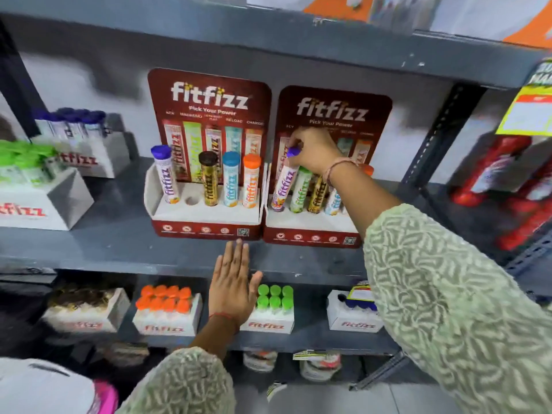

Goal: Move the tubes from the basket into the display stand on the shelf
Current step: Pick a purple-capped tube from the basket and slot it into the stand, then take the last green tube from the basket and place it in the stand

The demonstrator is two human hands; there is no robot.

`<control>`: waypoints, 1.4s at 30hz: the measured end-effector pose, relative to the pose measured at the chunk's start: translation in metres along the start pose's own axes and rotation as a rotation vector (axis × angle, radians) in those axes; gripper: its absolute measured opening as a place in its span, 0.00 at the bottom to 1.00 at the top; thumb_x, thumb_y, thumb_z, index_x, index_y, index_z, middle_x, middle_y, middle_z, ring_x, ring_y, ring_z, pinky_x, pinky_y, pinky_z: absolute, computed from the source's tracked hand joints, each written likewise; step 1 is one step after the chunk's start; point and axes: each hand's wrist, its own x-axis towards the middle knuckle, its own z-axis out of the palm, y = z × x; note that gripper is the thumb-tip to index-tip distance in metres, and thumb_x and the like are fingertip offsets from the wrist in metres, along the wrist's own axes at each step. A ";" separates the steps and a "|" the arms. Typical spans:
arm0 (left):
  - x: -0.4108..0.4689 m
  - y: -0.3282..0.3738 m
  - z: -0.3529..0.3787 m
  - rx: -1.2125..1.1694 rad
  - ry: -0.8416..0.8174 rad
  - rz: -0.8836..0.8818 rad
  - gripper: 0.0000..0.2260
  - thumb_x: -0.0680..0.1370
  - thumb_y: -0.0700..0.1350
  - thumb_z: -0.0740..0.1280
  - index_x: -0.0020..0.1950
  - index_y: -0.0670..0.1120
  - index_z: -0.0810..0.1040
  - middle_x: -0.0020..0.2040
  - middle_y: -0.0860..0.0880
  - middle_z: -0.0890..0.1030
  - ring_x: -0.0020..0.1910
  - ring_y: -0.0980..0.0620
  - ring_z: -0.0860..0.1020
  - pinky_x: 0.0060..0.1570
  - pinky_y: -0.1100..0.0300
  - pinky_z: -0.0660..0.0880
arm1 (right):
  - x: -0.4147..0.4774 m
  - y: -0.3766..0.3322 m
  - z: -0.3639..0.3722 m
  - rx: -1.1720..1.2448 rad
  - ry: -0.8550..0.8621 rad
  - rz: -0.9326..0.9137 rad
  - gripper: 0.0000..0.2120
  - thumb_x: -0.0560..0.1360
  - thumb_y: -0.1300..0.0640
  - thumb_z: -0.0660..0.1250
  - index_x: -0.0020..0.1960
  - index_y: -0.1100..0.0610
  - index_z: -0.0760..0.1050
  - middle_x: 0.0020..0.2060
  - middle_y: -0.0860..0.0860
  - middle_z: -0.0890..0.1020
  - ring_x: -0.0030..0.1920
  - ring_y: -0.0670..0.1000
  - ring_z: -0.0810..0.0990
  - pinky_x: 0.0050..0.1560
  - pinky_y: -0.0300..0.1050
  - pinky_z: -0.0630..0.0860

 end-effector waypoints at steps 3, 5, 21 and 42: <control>0.000 -0.001 0.000 0.017 -0.013 0.005 0.36 0.73 0.63 0.28 0.72 0.42 0.48 0.74 0.42 0.51 0.72 0.45 0.43 0.67 0.60 0.32 | -0.001 0.001 0.003 0.005 -0.034 -0.011 0.15 0.67 0.62 0.73 0.53 0.61 0.78 0.55 0.57 0.81 0.54 0.55 0.78 0.51 0.41 0.71; 0.000 -0.002 0.001 0.037 -0.029 0.007 0.36 0.72 0.63 0.27 0.72 0.44 0.45 0.74 0.44 0.48 0.72 0.45 0.41 0.67 0.60 0.31 | 0.001 -0.002 0.005 -0.077 -0.054 -0.033 0.15 0.67 0.59 0.74 0.53 0.57 0.78 0.56 0.55 0.81 0.56 0.55 0.77 0.59 0.46 0.69; -0.064 -0.062 -0.049 -0.029 0.197 -0.257 0.26 0.78 0.53 0.47 0.71 0.38 0.55 0.72 0.41 0.57 0.71 0.40 0.53 0.70 0.49 0.48 | -0.074 -0.065 0.099 0.337 0.402 -0.299 0.09 0.73 0.55 0.66 0.48 0.59 0.80 0.44 0.57 0.84 0.45 0.57 0.80 0.47 0.47 0.73; -0.396 -0.195 -0.057 0.209 0.103 -1.277 0.33 0.78 0.60 0.39 0.69 0.35 0.61 0.70 0.35 0.64 0.69 0.34 0.58 0.69 0.54 0.45 | -0.251 -0.376 0.506 0.244 -0.961 -0.854 0.15 0.76 0.63 0.61 0.62 0.62 0.75 0.64 0.61 0.77 0.65 0.58 0.74 0.68 0.49 0.68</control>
